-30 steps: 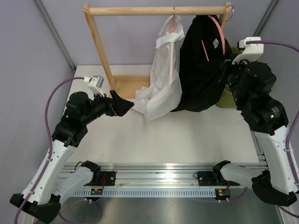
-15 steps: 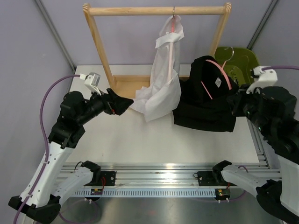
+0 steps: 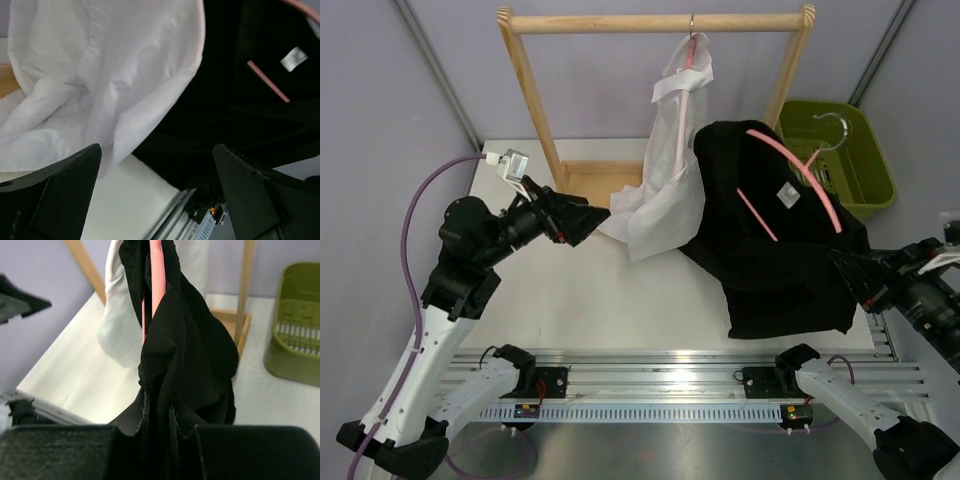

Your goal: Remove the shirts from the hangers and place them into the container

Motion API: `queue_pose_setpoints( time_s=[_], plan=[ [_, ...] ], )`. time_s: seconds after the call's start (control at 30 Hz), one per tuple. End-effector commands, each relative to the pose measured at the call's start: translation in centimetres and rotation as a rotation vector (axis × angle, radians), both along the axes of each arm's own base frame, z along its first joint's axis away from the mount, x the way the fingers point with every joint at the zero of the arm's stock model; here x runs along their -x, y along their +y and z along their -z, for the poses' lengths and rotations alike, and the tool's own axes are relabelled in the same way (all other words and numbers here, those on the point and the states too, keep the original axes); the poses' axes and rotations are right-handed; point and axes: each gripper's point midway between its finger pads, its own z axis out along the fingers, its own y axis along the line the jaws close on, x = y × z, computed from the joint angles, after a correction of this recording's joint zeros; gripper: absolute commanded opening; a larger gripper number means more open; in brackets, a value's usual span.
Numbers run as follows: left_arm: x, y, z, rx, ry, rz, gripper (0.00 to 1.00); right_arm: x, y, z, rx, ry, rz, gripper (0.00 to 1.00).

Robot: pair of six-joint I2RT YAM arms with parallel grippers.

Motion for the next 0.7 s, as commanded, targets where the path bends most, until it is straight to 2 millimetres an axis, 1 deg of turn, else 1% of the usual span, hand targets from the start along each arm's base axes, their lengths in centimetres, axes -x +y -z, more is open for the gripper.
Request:
queue_pose_setpoints(
  time_s=[0.0, 0.03, 0.07, 0.13, 0.17, 0.2, 0.27, 0.3, 0.33, 0.37, 0.4, 0.43, 0.47, 0.5, 0.53, 0.57, 0.6, 0.63, 0.67],
  plan=[
    [3.1, -1.6, -6.2, 0.123, -0.166, 0.152, 0.99, -0.4, 4.0, 0.7, 0.043, 0.055, -0.198, 0.00],
    [3.5, -1.8, -7.1, 0.132, -0.183, 0.168, 0.99, -0.1, 4.6, 1.3, 0.057, 0.072, -0.230, 0.00],
    [3.6, -2.4, -7.4, 0.135, -0.184, 0.190, 0.99, -0.1, 5.0, 1.7, 0.066, 0.084, -0.255, 0.00],
    [5.0, -3.5, -8.9, 0.162, -0.221, 0.253, 0.99, 0.5, 6.0, 1.8, 0.071, 0.079, -0.319, 0.00],
    [5.2, -3.9, -9.2, 0.165, -0.229, 0.265, 0.99, 0.9, 6.1, 2.0, 0.067, 0.078, -0.335, 0.00],
    [5.8, -4.8, -9.4, 0.173, -0.231, 0.301, 0.99, 1.1, 6.3, 2.0, 0.064, 0.079, -0.345, 0.00],
    [6.5, -5.5, -10.0, 0.191, -0.245, 0.331, 0.99, 1.5, 6.7, 2.1, 0.058, 0.081, -0.374, 0.00],
    [7.4, -6.1, -10.6, 0.216, -0.267, 0.369, 0.99, 1.7, 6.9, 2.2, 0.054, 0.080, -0.392, 0.00],
    [7.4, -6.8, -10.4, 0.220, -0.257, 0.385, 0.99, 1.9, 7.5, 2.0, 0.043, 0.077, -0.427, 0.00],
    [7.6, -7.2, -10.7, 0.228, -0.262, 0.394, 0.99, 1.7, 7.7, 2.5, 0.041, 0.093, -0.438, 0.00],
    [8.3, -7.9, -10.8, 0.232, -0.261, 0.424, 0.99, 1.6, 7.9, 2.7, 0.036, 0.098, -0.447, 0.00],
    [8.2, -8.6, -10.5, 0.222, -0.256, 0.433, 0.99, 1.5, 8.4, 2.6, 0.025, 0.092, -0.469, 0.00],
    [8.1, -9.1, -10.6, 0.224, -0.254, 0.429, 0.99, 1.0, 8.7, 3.3, 0.019, 0.120, -0.476, 0.00],
    [8.8, -9.7, -10.6, 0.224, -0.255, 0.453, 0.99, 0.7, 8.9, 3.6, 0.017, 0.126, -0.484, 0.00],
    [8.6, -10.3, -10.3, 0.215, -0.249, 0.453, 0.99, 0.4, 9.2, 3.4, 0.006, 0.120, -0.495, 0.00],
    [8.3, -10.5, -10.5, 0.206, -0.261, 0.425, 0.99, 0.0, 9.4, 3.8, 0.004, 0.133, -0.497, 0.00],
    [8.4, -10.8, -10.2, 0.193, -0.254, 0.420, 0.99, -0.2, 9.5, 3.9, 0.004, 0.133, -0.498, 0.00],
    [8.2, -11.0, -10.0, 0.184, -0.258, 0.401, 0.99, -0.4, 9.7, 3.6, -0.001, 0.119, -0.505, 0.00],
    [6.9, -10.9, -9.9, 0.171, -0.270, 0.322, 0.99, -0.6, 9.8, 3.7, -0.003, 0.124, -0.508, 0.00]
  ],
)
